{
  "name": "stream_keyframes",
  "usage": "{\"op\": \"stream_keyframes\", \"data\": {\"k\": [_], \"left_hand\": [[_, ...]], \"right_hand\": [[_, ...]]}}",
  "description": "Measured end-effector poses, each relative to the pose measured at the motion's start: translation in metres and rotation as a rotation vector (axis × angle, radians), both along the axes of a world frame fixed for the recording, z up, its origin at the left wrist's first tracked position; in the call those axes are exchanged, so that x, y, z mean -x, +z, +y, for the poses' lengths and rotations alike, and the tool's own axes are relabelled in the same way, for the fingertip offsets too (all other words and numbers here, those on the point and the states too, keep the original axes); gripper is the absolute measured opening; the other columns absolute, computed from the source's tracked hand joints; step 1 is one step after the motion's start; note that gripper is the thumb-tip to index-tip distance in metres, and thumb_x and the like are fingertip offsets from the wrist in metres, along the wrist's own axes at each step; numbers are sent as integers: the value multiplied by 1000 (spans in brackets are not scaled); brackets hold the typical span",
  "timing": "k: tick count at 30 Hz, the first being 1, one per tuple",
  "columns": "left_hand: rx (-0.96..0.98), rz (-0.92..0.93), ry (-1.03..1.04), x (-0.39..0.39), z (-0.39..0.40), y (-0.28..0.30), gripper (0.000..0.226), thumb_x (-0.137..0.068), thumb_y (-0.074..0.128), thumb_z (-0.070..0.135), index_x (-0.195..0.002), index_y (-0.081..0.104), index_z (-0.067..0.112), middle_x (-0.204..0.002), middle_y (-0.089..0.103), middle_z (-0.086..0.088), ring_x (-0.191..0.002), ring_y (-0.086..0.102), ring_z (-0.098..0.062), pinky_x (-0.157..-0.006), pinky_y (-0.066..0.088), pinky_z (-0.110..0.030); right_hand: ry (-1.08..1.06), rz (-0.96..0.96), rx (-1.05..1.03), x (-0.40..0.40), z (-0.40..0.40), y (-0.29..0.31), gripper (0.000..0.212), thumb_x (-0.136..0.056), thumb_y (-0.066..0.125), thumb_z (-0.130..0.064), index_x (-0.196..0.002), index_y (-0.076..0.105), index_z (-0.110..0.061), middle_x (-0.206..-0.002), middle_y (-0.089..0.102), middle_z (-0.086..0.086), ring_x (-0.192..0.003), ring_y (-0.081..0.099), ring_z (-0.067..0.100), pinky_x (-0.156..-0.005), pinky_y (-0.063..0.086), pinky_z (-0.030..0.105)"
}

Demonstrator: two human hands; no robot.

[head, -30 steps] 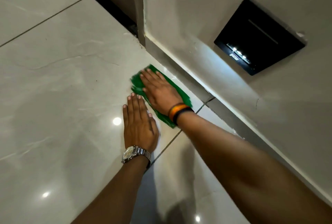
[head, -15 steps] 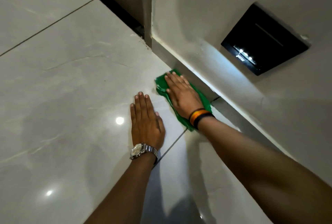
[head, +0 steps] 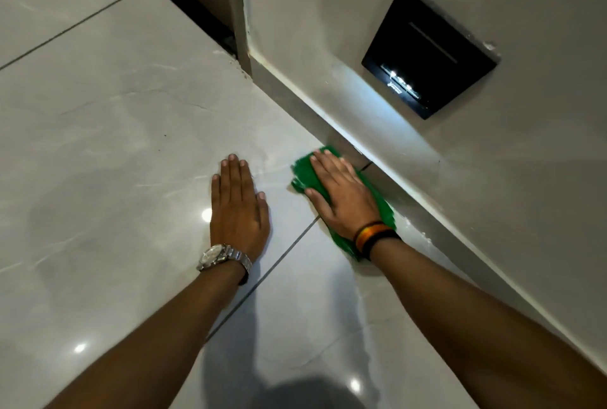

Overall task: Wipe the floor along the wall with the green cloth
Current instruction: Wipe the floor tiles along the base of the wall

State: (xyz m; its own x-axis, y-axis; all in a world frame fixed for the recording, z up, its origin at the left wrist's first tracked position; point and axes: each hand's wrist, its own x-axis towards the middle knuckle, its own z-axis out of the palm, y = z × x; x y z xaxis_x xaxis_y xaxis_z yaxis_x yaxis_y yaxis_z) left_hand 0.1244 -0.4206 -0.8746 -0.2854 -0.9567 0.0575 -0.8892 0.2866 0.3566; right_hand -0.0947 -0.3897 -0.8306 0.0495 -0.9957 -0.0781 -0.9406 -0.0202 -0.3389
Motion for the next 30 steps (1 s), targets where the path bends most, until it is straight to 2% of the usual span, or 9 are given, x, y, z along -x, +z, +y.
{"op": "stream_keyframes", "data": {"k": [4, 6, 11, 13, 18, 21, 23, 27, 30], "left_hand": [[-28, -51, 24, 11, -2, 2, 71, -103, 28, 30, -163, 20, -7, -172, 18, -29, -161, 16, -42, -132, 11, -55], [-61, -54, 43, 15, -3, 5, 73, -102, 27, 31, -164, 18, -7, -172, 16, -29, -161, 15, -43, -132, 11, -56], [-94, 13, 209, 40, 15, 12, 72, -103, 36, 27, -165, 17, -5, -174, 14, -25, -163, 13, -40, -132, 9, -55], [-53, 7, 240, 55, 32, 8, 70, -106, 35, 28, -165, 16, -4, -175, 14, -23, -163, 12, -37, -133, 7, -53], [-44, -74, 223, 65, 42, 2, 71, -106, 30, 32, -166, 12, -2, -176, 10, -22, -164, 8, -35, -133, 2, -52], [-48, -77, 225, 63, 42, 5, 72, -106, 31, 31, -166, 11, -2, -176, 9, -21, -164, 7, -34, -133, 4, -54], [-51, -63, 210, 63, 42, 6, 71, -106, 31, 31, -166, 12, -2, -176, 10, -21, -164, 8, -34, -132, 6, -55], [-37, -75, 217, 63, 41, 6, 71, -106, 33, 29, -166, 12, -3, -176, 11, -22, -164, 8, -35, -132, 6, -57], [-30, -95, 226, 65, 42, 7, 71, -106, 33, 28, -166, 11, -3, -176, 10, -23, -164, 7, -36, -132, 5, -57]], "right_hand": [[-11, -8, 24, -27, -53, -2, 55, -108, 39, -40, -157, 34, -15, -166, 34, 3, -155, 27, 19, -131, 13, 38], [-24, -21, 45, -32, -51, 0, 53, -109, 39, -37, -157, 35, -15, -166, 35, 3, -155, 27, 19, -131, 14, 39], [-218, 19, 11, 11, 84, 3, 52, -108, 38, -32, -157, 35, -16, -166, 34, 2, -155, 28, 18, -131, 16, 37], [-236, 34, 13, 23, 103, -1, 52, -107, 36, -33, -156, 38, -14, -164, 37, 2, -154, 32, 18, -131, 15, 36], [-49, 5, 76, 0, 5, -6, 50, -108, 41, -30, -155, 39, -13, -163, 40, 3, -153, 33, 18, -130, 11, 31], [-51, -9, 65, -15, -24, -3, 51, -108, 42, -31, -154, 40, -12, -163, 41, 5, -153, 34, 20, -129, 14, 34], [-58, -16, 52, 3, 11, 0, 51, -108, 42, -31, -156, 37, -14, -164, 38, 3, -154, 31, 18, -131, 17, 37], [-120, 30, 6, 61, 140, 3, 50, -107, 43, -25, -155, 39, -11, -163, 39, 3, -155, 29, 18, -127, 26, 46], [-128, 7, 4, 61, 136, -2, 50, -108, 41, -27, -155, 39, -11, -163, 40, 4, -155, 30, 20, -127, 26, 48]]}}
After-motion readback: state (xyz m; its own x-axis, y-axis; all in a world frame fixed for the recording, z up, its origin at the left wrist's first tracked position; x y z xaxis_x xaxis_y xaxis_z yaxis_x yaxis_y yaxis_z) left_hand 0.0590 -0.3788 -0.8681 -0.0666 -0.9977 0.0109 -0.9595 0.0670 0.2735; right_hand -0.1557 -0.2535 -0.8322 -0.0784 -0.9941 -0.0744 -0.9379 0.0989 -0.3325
